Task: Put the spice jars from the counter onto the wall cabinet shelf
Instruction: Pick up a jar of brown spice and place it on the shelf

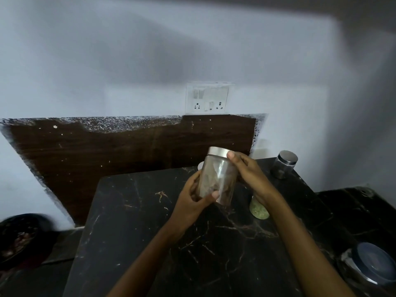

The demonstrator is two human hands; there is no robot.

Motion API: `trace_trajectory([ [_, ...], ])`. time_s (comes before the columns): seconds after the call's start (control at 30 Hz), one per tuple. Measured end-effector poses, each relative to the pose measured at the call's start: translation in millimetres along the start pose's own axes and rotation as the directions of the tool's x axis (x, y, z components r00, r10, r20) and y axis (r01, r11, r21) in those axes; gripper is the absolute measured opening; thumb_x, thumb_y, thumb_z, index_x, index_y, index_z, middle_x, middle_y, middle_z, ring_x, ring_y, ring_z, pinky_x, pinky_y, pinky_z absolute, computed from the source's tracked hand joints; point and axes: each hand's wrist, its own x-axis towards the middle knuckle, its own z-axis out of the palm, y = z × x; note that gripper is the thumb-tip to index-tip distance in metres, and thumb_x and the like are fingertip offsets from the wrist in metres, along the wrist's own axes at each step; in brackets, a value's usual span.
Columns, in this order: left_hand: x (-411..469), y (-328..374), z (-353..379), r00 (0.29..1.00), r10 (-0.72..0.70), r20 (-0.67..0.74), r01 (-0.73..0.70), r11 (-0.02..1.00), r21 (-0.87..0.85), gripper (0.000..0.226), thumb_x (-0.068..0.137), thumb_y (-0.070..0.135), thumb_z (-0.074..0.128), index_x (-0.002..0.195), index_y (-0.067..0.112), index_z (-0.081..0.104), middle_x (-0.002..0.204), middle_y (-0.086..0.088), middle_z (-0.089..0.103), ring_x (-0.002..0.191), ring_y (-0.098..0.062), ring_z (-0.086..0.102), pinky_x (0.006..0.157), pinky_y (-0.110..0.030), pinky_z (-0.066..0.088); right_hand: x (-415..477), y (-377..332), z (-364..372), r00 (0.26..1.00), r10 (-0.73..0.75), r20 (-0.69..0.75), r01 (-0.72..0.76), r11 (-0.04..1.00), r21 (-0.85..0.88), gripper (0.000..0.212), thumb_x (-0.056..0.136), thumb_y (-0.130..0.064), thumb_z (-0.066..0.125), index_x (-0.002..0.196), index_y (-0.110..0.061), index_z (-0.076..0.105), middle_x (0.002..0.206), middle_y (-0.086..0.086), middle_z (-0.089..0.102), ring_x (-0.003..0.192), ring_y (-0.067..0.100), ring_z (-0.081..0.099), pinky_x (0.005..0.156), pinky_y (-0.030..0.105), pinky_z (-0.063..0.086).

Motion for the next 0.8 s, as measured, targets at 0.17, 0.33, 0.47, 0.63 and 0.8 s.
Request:
trace_trajectory([
  [0.17,-1.6,3.6,0.2,1.0,-0.003,0.0,0.003,0.995,-0.097,0.074,0.073,0.04,0.073,0.136,0.028,0.034,0.126,0.002,0.053,0.109,-0.015,0.062,0.084,-0.031,0.057,-1.9,-4.6,4.1,0.998,-0.022,0.055,0.013,0.987,0.163,0.047,0.083,-0.054,0.049,0.116,-0.023,0.059,0.12,0.009,0.06,0.11,0.023,0.06,0.092,0.039,0.052],
  [0.33,-2.9,4.2,-0.5,0.998,-0.067,0.002,0.066,0.966,-0.249,0.079,0.065,0.042,0.067,0.134,0.028,0.029,0.129,-0.011,0.053,0.103,-0.021,0.066,0.079,-0.031,0.057,-1.4,-9.5,5.5,0.998,-0.048,0.043,0.031,0.941,0.336,0.036,0.082,-0.039,0.056,0.111,-0.02,0.063,0.114,0.007,0.062,0.104,0.023,0.06,0.082,0.037,0.052],
  [0.47,-3.2,7.3,1.4,0.996,-0.091,0.02,0.093,0.954,-0.285,0.088,0.062,0.047,0.068,0.137,0.029,0.025,0.134,-0.008,0.046,0.111,-0.023,0.06,0.087,-0.039,0.055,-3.9,-12.7,13.2,0.996,-0.081,-0.046,0.091,0.952,0.293,0.027,0.076,-0.039,0.063,0.097,-0.021,0.064,0.105,0.006,0.063,0.097,0.024,0.062,0.078,0.036,0.053],
  [0.63,-5.4,7.5,2.8,0.992,-0.111,0.059,0.125,0.918,-0.377,0.084,0.068,0.049,0.07,0.138,0.029,0.027,0.135,-0.009,0.045,0.112,-0.027,0.06,0.083,-0.037,0.056,-4.4,-14.8,21.0,0.994,-0.103,-0.046,0.112,0.951,0.288,0.025,0.079,-0.044,0.064,0.095,-0.025,0.062,0.097,-0.001,0.066,0.087,0.014,0.066,0.074,0.03,0.055],
  [0.8,-7.8,11.1,3.7,0.974,-0.15,0.172,0.219,0.825,-0.522,0.086,0.062,0.044,0.069,0.136,0.032,0.028,0.133,-0.013,0.047,0.108,-0.03,0.063,0.084,-0.044,0.055,-5.1,-19.5,18.7,0.995,-0.102,0.012,0.089,0.909,0.407,0.035,0.082,-0.038,0.056,0.111,-0.02,0.064,0.111,0.006,0.063,0.096,0.018,0.062,0.078,0.032,0.053],
])
